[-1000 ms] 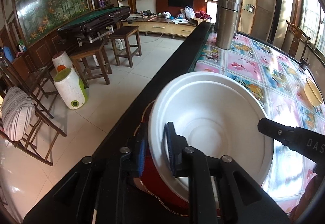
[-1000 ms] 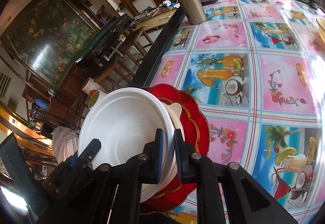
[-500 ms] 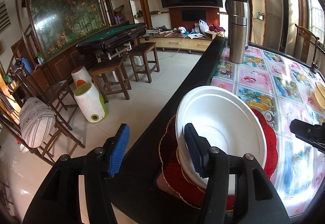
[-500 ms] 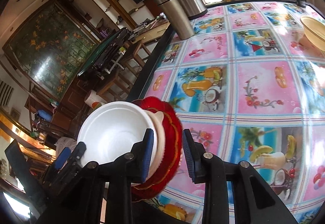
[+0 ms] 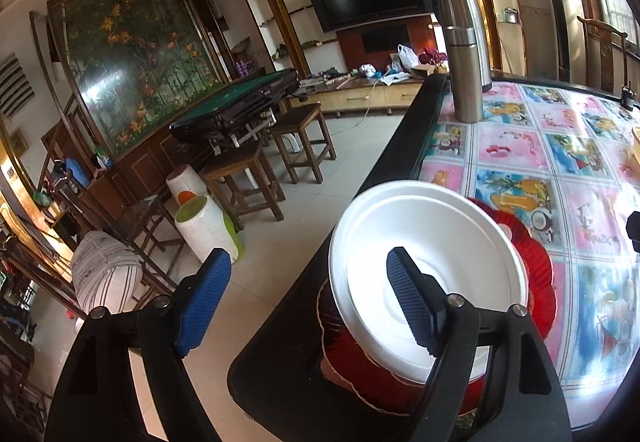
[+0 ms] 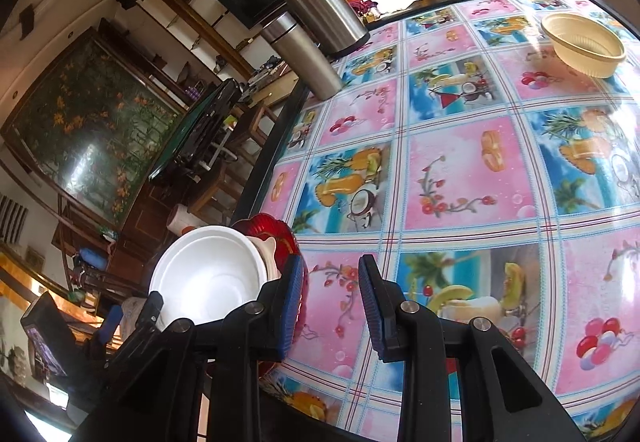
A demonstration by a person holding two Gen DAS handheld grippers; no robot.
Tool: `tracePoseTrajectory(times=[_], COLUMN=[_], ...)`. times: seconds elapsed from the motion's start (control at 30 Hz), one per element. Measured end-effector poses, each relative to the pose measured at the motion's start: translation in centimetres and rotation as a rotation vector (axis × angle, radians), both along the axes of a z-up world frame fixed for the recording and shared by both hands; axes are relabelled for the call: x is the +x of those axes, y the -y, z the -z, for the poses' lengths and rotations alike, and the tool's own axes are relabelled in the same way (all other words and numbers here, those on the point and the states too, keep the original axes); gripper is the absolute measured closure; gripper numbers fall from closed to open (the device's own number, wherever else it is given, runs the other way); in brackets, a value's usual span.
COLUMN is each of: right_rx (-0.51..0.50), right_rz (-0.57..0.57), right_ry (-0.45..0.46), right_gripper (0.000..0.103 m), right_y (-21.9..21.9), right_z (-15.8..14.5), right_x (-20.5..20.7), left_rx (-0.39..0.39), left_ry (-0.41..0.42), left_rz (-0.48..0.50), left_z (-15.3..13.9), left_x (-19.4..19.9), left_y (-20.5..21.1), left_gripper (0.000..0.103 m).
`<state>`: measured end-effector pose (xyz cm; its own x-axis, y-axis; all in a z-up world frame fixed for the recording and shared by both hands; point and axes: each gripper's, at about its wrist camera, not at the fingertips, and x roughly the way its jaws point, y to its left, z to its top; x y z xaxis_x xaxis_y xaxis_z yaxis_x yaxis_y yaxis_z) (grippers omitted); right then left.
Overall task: Organize plates and bowls
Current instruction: 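Open both tools to release the white foam bowl on the stack, then withdraw both tools and reach toward the beige plastic bowl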
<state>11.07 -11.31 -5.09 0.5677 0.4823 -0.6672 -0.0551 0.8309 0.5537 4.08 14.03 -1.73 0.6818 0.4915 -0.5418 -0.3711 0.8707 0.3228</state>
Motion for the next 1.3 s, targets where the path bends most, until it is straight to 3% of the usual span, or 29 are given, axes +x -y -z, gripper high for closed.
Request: tracePoseTrajectory(times=[0.23,0.53,0.97,1.1,1.3], right_rx=[0.023,0.046,0.079,0.062,-0.094], right_rz=[0.024,0.054,0.15,0.194,0.319], right_ry=[-0.003,-0.011,-0.048,-0.061,-0.04], right_gripper=[0.071,0.071,0.071,0.071,0.07], right_y=[1.4,3.6,10.3,13.6,19.8], right_z=[0.0,0.4,2.4,3.0,2.1], right_x=[0.1,0.5,1.8,2.5,4.5], left_rx=[-0.001,-0.016,0.009,-0.073,-0.279], left_ry=[0.051,0.124,0.117,0.045,-0.14], left_rz=[-0.001,0.069,0.242,0.364,0.551], left_z=[-1.3,-3.7,-5.1,-4.7,-3.3], left_x=[-0.9,-1.6,0.3,2.2,7.6], left_y=[0.4,2.9,11.9,15.6,22.1], left_gripper=[0.022,0.022,0.022,0.021,0.022])
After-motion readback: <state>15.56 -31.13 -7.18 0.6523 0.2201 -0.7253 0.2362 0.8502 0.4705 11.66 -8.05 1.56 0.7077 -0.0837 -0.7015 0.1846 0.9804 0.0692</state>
